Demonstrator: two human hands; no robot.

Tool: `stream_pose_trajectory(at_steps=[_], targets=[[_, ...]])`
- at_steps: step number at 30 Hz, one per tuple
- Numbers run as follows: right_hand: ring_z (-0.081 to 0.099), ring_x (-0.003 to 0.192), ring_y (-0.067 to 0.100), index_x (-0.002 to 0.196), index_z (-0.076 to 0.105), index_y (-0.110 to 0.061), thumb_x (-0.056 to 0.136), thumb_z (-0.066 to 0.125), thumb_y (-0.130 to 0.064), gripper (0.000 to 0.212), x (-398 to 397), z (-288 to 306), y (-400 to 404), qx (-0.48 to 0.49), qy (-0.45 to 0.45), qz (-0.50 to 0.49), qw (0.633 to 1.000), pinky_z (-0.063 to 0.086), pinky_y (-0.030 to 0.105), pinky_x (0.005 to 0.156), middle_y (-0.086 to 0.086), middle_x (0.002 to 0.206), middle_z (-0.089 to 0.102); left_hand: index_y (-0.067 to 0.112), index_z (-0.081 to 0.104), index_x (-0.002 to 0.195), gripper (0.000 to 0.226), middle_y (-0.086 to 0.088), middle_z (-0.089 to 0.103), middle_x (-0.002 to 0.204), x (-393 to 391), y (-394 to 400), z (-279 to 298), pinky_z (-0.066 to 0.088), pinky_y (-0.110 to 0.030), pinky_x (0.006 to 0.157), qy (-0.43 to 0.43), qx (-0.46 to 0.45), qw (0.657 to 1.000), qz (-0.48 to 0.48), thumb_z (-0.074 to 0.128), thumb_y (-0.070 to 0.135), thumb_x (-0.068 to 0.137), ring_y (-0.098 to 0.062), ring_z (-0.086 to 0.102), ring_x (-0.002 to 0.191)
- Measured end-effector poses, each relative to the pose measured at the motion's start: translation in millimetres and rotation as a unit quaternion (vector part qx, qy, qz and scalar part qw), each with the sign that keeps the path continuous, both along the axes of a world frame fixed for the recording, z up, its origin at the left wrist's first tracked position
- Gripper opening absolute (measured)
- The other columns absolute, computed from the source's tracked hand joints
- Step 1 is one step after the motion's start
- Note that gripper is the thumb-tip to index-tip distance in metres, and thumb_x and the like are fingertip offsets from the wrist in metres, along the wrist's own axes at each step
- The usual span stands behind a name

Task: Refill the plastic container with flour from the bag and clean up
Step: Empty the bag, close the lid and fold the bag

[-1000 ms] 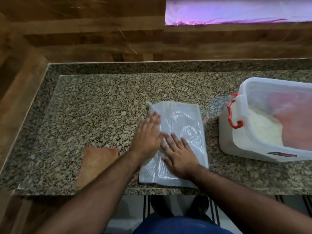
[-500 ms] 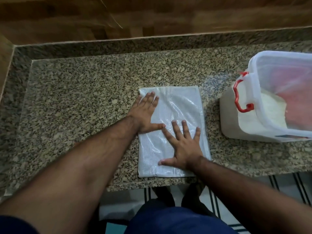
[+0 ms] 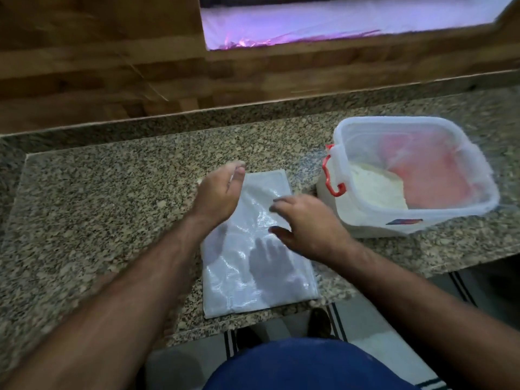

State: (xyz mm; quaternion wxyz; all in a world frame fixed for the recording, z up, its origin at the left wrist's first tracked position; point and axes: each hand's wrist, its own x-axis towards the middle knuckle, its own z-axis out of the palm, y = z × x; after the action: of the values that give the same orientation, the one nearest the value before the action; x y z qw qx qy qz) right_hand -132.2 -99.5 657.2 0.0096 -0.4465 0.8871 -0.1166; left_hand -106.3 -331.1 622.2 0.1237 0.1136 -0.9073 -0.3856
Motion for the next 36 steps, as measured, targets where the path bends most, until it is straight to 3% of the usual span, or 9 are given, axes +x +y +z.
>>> stream_pose_trajectory(at_steps=[5, 10, 14, 17, 19, 25, 31, 33, 36], targets=[[0.071, 0.102, 0.031, 0.108, 0.079, -0.015, 0.093, 0.074, -0.029, 0.02, -33.4, 82.4, 59.3, -0.194, 0.091, -0.062, 0.975, 0.057, 0.043, 0.088, 0.003, 0.117, 0.078, 0.014, 0.076, 0.124, 0.029, 0.001, 0.078, 0.115, -22.1, 92.8, 65.6, 0.059, -0.04, 0.095, 0.16, 0.05, 0.985, -0.035, 0.054, 0.028, 0.112, -0.016, 0.072, 0.108], [0.072, 0.102, 0.025, 0.104, 0.08, -0.014, 0.094, 0.075, -0.022, 0.014, -94.7, 117.0, 145.4, -0.238, 0.117, -0.175, 0.948, 0.057, 0.04, 0.093, 0.004, 0.108, 0.08, 0.01, 0.079, 0.116, 0.034, -0.005, 0.081, 0.108, -43.9, 189.5, 89.2, 0.056, -0.04, 0.09, 0.201, -0.076, 0.959, -0.183, 0.067, 0.038, 0.1, -0.027, 0.074, 0.1], [0.072, 0.099, 0.025, 0.107, 0.079, -0.015, 0.101, 0.066, -0.03, 0.021, -155.1, 112.1, 235.3, -0.233, 0.063, -0.273, 0.931, 0.056, 0.039, 0.091, 0.004, 0.102, 0.079, 0.018, 0.076, 0.117, 0.059, -0.003, 0.079, 0.111, -63.7, 255.7, 86.7, 0.055, -0.046, 0.091, 0.043, -0.199, 0.946, -0.253, 0.056, 0.07, 0.096, -0.03, 0.069, 0.106], [0.072, 0.099, 0.035, 0.108, 0.076, -0.011, 0.106, 0.059, -0.034, 0.03, -204.5, 80.9, 303.8, -0.225, 0.0, -0.364, 0.904, 0.055, 0.043, 0.086, 0.015, 0.101, 0.078, 0.023, 0.073, 0.115, 0.088, -0.003, 0.075, 0.109, -70.3, 288.4, 86.0, 0.053, -0.044, 0.085, -0.143, -0.33, 0.908, -0.216, 0.038, 0.097, 0.084, -0.029, 0.063, 0.109], [0.071, 0.103, 0.039, 0.11, 0.078, -0.008, 0.106, 0.06, -0.028, 0.027, -227.2, 48.8, 336.9, -0.183, -0.043, -0.409, 0.893, 0.051, 0.041, 0.086, 0.021, 0.108, 0.077, 0.023, 0.074, 0.113, 0.097, -0.003, 0.075, 0.107, -74.2, 297.6, 86.2, 0.053, -0.043, 0.084, -0.216, -0.337, 0.897, -0.189, 0.033, 0.104, 0.078, -0.028, 0.065, 0.107], [0.075, 0.101, 0.02, 0.117, 0.08, -0.019, 0.076, 0.09, -0.046, 0.05, -236.3, -65.3, 374.6, 0.028, -0.264, -0.243, 0.933, 0.055, 0.031, 0.084, 0.0, 0.109, 0.081, 0.028, 0.072, 0.125, 0.107, 0.002, 0.076, 0.118, -83.5, 309.7, 85.4, 0.054, -0.041, 0.087, -0.305, -0.318, 0.882, -0.166, 0.029, 0.11, 0.072, -0.025, 0.067, 0.115], [0.075, 0.098, 0.025, 0.109, 0.079, -0.032, 0.079, 0.07, -0.036, 0.031, -225.8, -118.9, 378.4, 0.143, -0.112, -0.197, 0.963, 0.058, 0.035, 0.075, -0.005, 0.105, 0.081, 0.036, 0.065, 0.142, 0.117, 0.01, 0.073, 0.133, -80.0, 315.3, 86.2, 0.057, -0.042, 0.095, -0.321, -0.308, 0.885, -0.138, 0.024, 0.114, 0.064, -0.019, 0.065, 0.124], [0.072, 0.09, 0.029, 0.099, 0.078, -0.026, 0.078, 0.06, -0.033, 0.029, -232.2, -117.5, 380.5, 0.084, -0.063, -0.194, 0.975, 0.055, 0.037, 0.069, -0.003, 0.094, 0.079, 0.037, 0.064, 0.144, 0.119, 0.012, 0.073, 0.134, -79.2, 316.4, 87.0, 0.057, -0.042, 0.097, -0.316, -0.305, 0.888, -0.135, 0.024, 0.114, 0.063, -0.018, 0.065, 0.125], [0.066, 0.082, 0.033, 0.091, 0.076, -0.017, 0.086, 0.06, -0.023, 0.018, -243.9, -87.4, 374.3, -0.132, 0.023, -0.234, 0.963, 0.046, 0.039, 0.069, 0.005, 0.087, 0.074, 0.038, 0.064, 0.144, 0.121, 0.014, 0.073, 0.134, -80.6, 317.1, 88.7, 0.056, -0.04, 0.096, -0.314, -0.308, 0.888, -0.131, 0.024, 0.115, 0.061, -0.016, 0.065, 0.126]])
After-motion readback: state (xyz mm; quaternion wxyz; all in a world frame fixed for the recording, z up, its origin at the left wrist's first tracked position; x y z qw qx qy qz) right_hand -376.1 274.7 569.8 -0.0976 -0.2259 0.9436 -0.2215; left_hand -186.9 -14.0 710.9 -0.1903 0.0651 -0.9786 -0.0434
